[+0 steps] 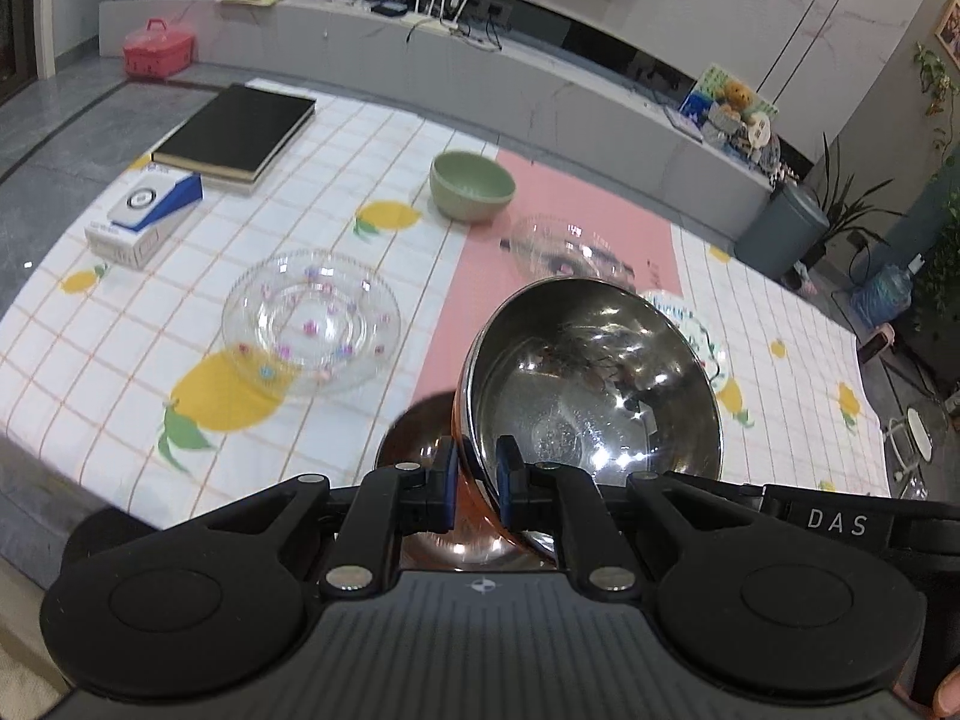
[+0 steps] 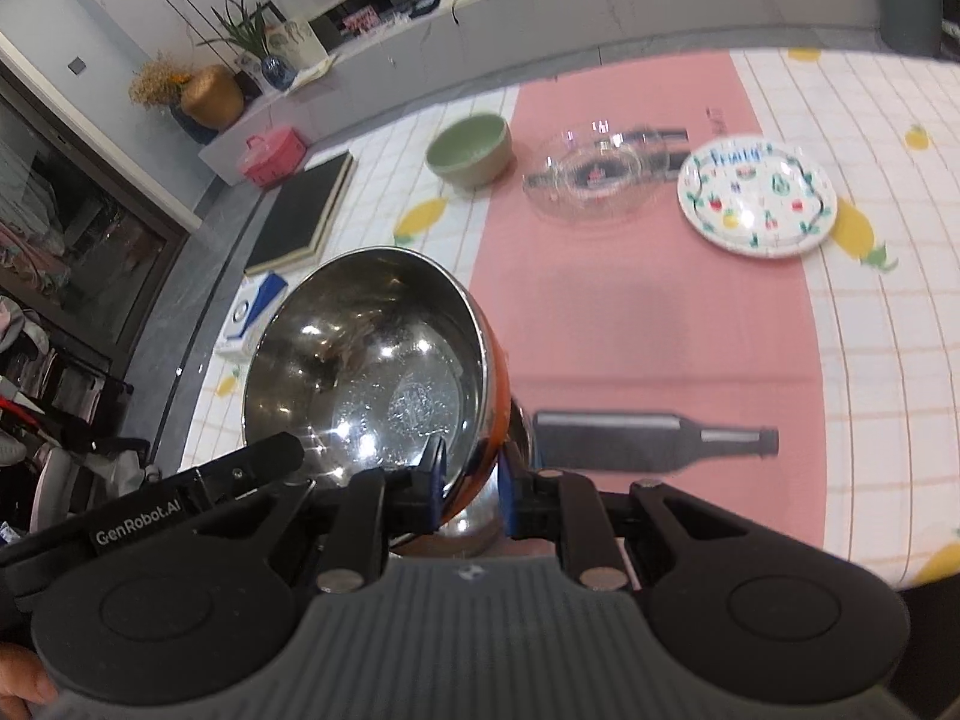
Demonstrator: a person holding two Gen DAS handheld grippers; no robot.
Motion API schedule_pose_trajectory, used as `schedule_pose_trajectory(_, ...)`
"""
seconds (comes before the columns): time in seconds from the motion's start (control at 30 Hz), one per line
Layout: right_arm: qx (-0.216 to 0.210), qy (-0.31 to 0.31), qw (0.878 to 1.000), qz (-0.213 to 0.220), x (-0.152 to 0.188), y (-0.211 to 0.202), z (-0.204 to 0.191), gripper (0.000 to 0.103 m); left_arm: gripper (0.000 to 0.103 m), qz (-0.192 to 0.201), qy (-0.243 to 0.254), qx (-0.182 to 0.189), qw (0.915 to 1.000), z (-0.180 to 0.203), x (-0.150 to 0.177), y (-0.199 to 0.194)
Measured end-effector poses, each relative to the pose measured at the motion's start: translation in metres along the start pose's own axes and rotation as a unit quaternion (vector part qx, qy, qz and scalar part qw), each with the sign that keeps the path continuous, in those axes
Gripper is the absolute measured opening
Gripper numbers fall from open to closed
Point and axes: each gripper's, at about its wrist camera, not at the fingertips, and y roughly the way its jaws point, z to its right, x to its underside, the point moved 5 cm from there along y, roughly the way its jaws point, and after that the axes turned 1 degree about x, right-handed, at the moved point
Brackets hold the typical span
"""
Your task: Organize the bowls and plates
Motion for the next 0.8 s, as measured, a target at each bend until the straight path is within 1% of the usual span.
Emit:
schedule_pose_trajectory(0.27, -0.002, 0.009, 0.999, -0.032, 0.013, 0.015, 0.005, 0.016, 0.014, -0.029, -0.007, -0.009, 0.9995, -0.008, 0.016, 0.007)
schedule_pose_trajectory(0.43, -0.003, 0.016, 0.999, -0.047, 0.016, 0.024, 0.008, 0.016, 0.014, -0.044, -0.012, -0.013, 0.9989, -0.012, 0.021, 0.01)
schedule_pose_trajectory(0.8, 0.0, 0.018, 0.998, -0.056, 0.014, 0.035, 0.01, 0.015, 0.015, -0.056, -0.019, -0.021, 0.998, -0.016, 0.024, 0.017)
